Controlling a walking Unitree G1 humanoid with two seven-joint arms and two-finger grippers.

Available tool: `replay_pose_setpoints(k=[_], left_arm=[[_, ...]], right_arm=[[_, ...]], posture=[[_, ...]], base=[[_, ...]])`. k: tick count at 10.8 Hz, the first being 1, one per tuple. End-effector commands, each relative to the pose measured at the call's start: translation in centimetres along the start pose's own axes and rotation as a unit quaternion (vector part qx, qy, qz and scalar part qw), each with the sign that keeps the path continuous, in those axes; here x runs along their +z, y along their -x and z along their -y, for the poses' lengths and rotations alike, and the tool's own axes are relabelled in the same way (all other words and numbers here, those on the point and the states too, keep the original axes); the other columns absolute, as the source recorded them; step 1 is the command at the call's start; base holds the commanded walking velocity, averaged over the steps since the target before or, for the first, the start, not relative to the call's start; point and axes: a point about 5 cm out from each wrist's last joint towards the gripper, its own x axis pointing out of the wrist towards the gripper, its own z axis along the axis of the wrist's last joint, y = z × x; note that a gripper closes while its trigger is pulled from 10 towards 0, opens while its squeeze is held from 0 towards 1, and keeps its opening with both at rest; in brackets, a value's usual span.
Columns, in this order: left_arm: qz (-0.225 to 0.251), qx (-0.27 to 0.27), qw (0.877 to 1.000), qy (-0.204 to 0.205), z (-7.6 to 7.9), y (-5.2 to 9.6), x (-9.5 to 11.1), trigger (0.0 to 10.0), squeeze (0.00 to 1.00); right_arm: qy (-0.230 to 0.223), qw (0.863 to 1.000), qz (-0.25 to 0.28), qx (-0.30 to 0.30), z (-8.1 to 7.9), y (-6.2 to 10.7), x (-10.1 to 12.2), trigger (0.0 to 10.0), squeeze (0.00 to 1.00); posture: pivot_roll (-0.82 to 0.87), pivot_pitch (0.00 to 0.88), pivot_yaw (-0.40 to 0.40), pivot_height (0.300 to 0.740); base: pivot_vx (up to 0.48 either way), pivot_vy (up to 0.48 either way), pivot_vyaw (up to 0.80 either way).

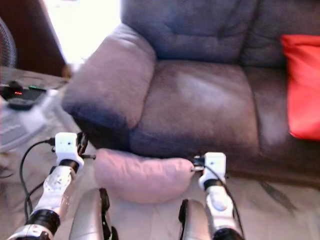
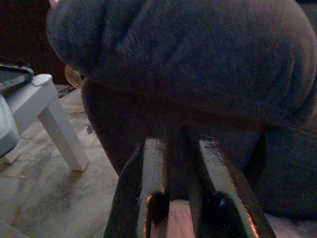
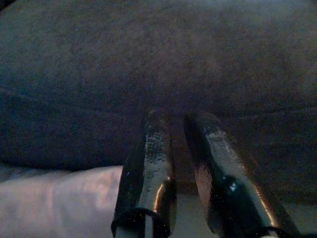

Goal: Move the pillow to the sofa from floor

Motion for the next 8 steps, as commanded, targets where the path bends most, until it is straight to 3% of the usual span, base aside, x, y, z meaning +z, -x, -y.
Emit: replay_pose_setpoints(k=[1, 2, 4, 7, 8], left_arm=[[-0.01, -0.001, 1.0, -0.002, -0.1, 0.2, -0.4, 10.0, 0.0], [-0.013, -0.002, 1.0, -0.001, -0.1, 0.2, -0.5, 10.0, 0.0], [-0.02, -0.009, 1.0, -0.001, 0.0, 0.1, -0.7, 10.0, 0.0], [-0.029, -0.009, 1.0, 0.004, 0.0, -0.1, -0.8, 10.0, 0.0], [-0.026, -0.013, 1.0, 0.003, 0.1, -0.1, -0.7, 10.0, 0.0]], right_arm=[[-0.005, 1.0, -0.011, -0.005, 0.3, 0.2, -0.4, 10.0, 0.0], [-0.008, 1.0, -0.026, 0.006, 0.0, 0.3, -0.8, 10.0, 0.0], [-0.014, 0.993, -0.116, 0.022, -0.7, 0.7, -2.9, 10.0, 0.0], [-0.08, 0.985, -0.141, 0.05, -1.6, -0.2, -2.5, 10.0, 0.0], [-0.101, 0.984, -0.136, 0.055, -1.7, -1.0, -1.6, 10.0, 1.0]], posture=[[0.03, 0.09, -0.031, 0.529], [0.03, 0.09, -0.031, 0.529], [0.03, 0.096, -0.03, 0.529], [0.04, 0.107, -0.032, 0.529], [0.04, 0.118, -0.036, 0.529]], base=[[0.0, 0.0, 0.0], [0.0, 0.0, 0.0], [0.0, 0.0, 0.0], [0.0, 0.0, 0.0], [0.0, 0.0, 0.0]])
